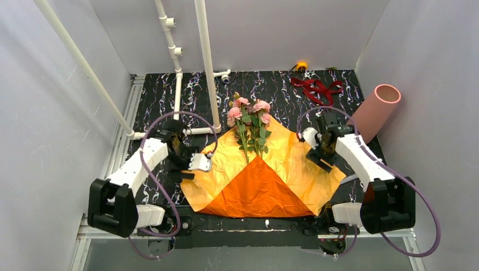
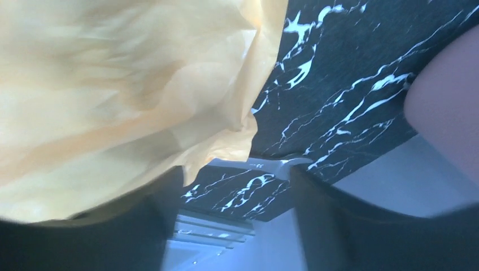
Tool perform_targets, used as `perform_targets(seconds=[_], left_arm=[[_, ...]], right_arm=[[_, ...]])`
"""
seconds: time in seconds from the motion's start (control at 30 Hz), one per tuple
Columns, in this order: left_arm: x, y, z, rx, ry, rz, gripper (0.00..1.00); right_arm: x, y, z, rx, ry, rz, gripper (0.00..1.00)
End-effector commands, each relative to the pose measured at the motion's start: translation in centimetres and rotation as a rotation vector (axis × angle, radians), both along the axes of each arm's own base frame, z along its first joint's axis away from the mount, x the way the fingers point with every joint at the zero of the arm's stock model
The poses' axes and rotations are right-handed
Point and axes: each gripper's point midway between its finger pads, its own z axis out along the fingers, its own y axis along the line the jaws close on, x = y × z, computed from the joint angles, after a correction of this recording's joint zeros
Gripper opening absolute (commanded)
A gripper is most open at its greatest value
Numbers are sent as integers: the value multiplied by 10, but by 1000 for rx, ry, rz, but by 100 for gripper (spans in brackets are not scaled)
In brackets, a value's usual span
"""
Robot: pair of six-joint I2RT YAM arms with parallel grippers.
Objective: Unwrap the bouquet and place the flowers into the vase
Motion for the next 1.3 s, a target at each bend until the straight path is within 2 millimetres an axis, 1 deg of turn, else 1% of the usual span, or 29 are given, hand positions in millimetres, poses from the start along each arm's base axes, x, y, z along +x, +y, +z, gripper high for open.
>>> perform_targets(seconds=[0.0, 0.03, 0.07, 0.1, 0.13, 0.17, 0.2, 0.23, 0.27, 0.3, 0.33, 0.4, 0.47, 0.5, 0.53, 0.57, 0.67, 0.77, 0.83, 0.93, 1.03, 1.1, 1.13, 1.2, 1.27], left_arm=[[11, -37, 83, -264, -76, 187, 77], [15, -44, 98, -313, -93, 208, 80], [19, -54, 115, -377, -109, 226, 84], [22, -67, 130, -449, -110, 232, 91], [27, -84, 145, -540, -101, 222, 98], [28, -92, 144, -561, -84, 219, 98], [32, -99, 138, -556, -76, 234, 98], [33, -107, 130, -537, -68, 214, 98], [33, -115, 122, -527, -74, 190, 96], [33, -129, 109, -514, -89, 158, 94], [32, -132, 101, -498, -89, 147, 94], [30, -135, 84, -466, -73, 146, 91], [32, -134, 67, -431, -57, 170, 88], [33, -131, 55, -400, -44, 183, 86], [35, -130, 50, -386, -42, 188, 83], [35, -128, 41, -363, -29, 193, 81], [34, -122, 19, -307, 3, 205, 70], [42, -120, 2, -266, 9, 231, 65], [52, -123, -6, -255, 3, 243, 64], [71, -133, -14, -247, -4, 268, 61], [92, -140, -22, -218, -4, 322, 58], [105, -144, -27, -204, -5, 353, 56], [111, -146, -29, -202, -10, 363, 55], [123, -149, -32, -202, -27, 372, 54], [137, -153, -32, -210, -50, 389, 54]], right_arm=[[20, 52, 88, 301, -118, 20, 89], [23, 63, 102, 361, -125, 28, 93], [27, 79, 118, 443, -129, 45, 96], [35, 92, 132, 508, -148, 51, 97], [47, 117, 140, 616, -133, 59, 92], [54, 132, 137, 648, -123, 64, 85], [61, 144, 127, 653, -98, 46, 78], [68, 158, 116, 659, -75, 47, 68], [71, 171, 101, 661, -39, 44, 58], [65, 181, 78, 645, 15, 61, 49], [62, 184, 66, 633, 32, 68, 45], [59, 184, 45, 605, 56, 64, 39], [61, 180, 27, 572, 68, 39, 33], [62, 178, 19, 553, 79, 29, 29], [61, 176, 13, 541, 90, 22, 28], [61, 174, 5, 525, 99, 16, 27], [58, 165, -15, 479, 121, 9, 27], [62, 154, -30, 432, 120, -2, 27], [70, 144, -40, 401, 113, -20, 28], [89, 124, -55, 356, 110, -54, 28], [110, 106, -65, 333, 108, -85, 29], [126, 99, -70, 333, 102, -109, 29], [133, 97, -72, 335, 100, -119, 29], [149, 96, -70, 344, 78, -124, 29], [160, 101, -64, 366, 64, -126, 30]])
